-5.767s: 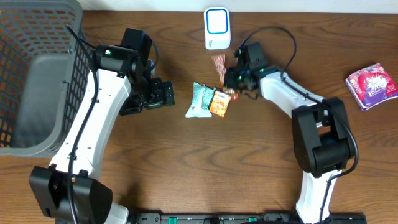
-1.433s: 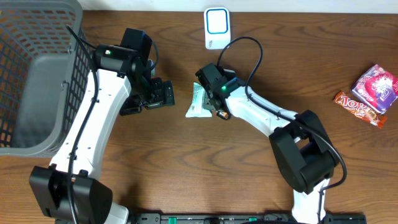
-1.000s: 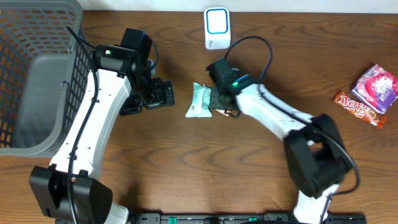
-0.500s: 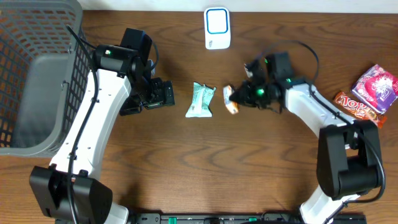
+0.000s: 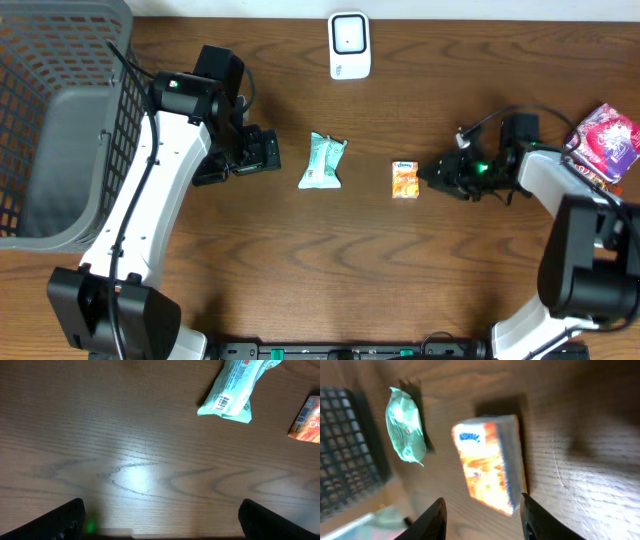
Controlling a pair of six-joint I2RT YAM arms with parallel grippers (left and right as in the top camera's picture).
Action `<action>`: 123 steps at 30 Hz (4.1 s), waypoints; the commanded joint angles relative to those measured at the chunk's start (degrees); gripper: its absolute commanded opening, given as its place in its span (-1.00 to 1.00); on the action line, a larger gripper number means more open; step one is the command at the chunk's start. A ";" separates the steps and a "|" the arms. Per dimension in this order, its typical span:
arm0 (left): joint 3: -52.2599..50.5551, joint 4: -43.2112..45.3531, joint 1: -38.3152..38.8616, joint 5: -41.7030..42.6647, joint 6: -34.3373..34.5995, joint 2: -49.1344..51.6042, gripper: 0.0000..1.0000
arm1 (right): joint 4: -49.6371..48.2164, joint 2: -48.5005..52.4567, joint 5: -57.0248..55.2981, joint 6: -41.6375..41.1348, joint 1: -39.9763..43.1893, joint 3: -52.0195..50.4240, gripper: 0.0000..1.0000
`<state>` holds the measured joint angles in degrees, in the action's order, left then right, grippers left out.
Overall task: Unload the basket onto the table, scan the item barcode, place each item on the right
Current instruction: 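Lift the tissue pack with the right gripper to the scanner, then carry the tissue pack right and release it near the snack bar, then move the right gripper to the green wipes pouch and grasp it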
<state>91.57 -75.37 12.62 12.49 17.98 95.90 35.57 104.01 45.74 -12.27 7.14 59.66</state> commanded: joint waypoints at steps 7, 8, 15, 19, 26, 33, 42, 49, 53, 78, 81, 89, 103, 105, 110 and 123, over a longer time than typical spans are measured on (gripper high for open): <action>0.02 -0.22 -0.17 -0.57 -0.48 0.11 0.96 | 1.57 -6.08 -23.98 -4.85 -8.15 2.12 -0.10; 0.02 -0.22 -0.17 -0.57 -0.48 0.11 0.95 | 1.16 -5.62 -25.79 -5.53 -8.94 1.73 -0.10; 0.02 -0.22 -0.17 -0.57 -0.48 0.11 0.96 | -3.61 0.15 -26.18 -6.62 -13.18 0.11 -0.14; 0.02 -0.22 -0.17 -0.57 -0.48 0.11 0.95 | -5.03 4.20 -26.14 -7.72 -14.36 0.11 -0.47; 0.02 -0.22 -0.17 -0.57 -0.48 0.11 0.96 | -9.09 4.90 -17.42 -8.72 -14.62 1.55 -0.98; 0.02 -0.22 -0.17 -0.57 -0.48 0.11 0.96 | -14.38 2.80 -19.30 -13.38 -15.54 16.59 -0.98; 0.02 -0.22 -0.17 -0.57 -0.48 0.11 0.96 | -27.12 4.04 -65.66 -8.46 -26.99 23.63 -0.98; 0.04 -0.22 -0.17 -0.57 -0.50 0.11 0.95 | -41.83 14.75 -81.83 7.21 -32.76 25.49 -0.97; 0.02 -0.22 -0.17 -0.57 -0.48 0.11 0.95 | -37.53 20.26 -81.20 7.23 -33.68 34.32 -0.98; 0.02 -0.22 -0.17 -0.57 -0.48 0.11 0.96 | -3.10 26.01 -103.06 4.57 -23.87 57.24 -0.98; 0.02 -0.22 -0.17 -0.57 -0.48 0.11 0.96 | 8.57 25.55 -100.80 -0.28 -17.70 57.24 -0.98; 0.02 -0.22 -0.17 -0.57 -0.48 0.11 0.96 | 23.74 25.70 -82.88 -4.24 -0.87 55.21 -0.91; 0.02 -0.24 -0.17 -0.57 -0.48 0.11 0.96 | 23.12 25.70 -38.75 -2.32 10.36 54.80 0.99; 0.02 -0.24 -0.17 -0.57 -0.48 0.11 0.96 | 22.36 25.70 -33.90 -0.81 9.33 54.80 0.99; 0.02 -0.22 -0.17 -0.57 -0.50 0.11 0.96 | 21.86 25.70 -28.89 -0.76 5.57 54.80 0.96; 0.02 -0.22 -0.17 -0.57 -0.48 0.11 0.96 | 28.00 25.70 -16.94 -0.74 -12.02 54.80 0.99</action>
<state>91.57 -75.37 12.62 12.49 18.00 95.90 63.11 132.05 26.11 -13.76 -1.30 114.89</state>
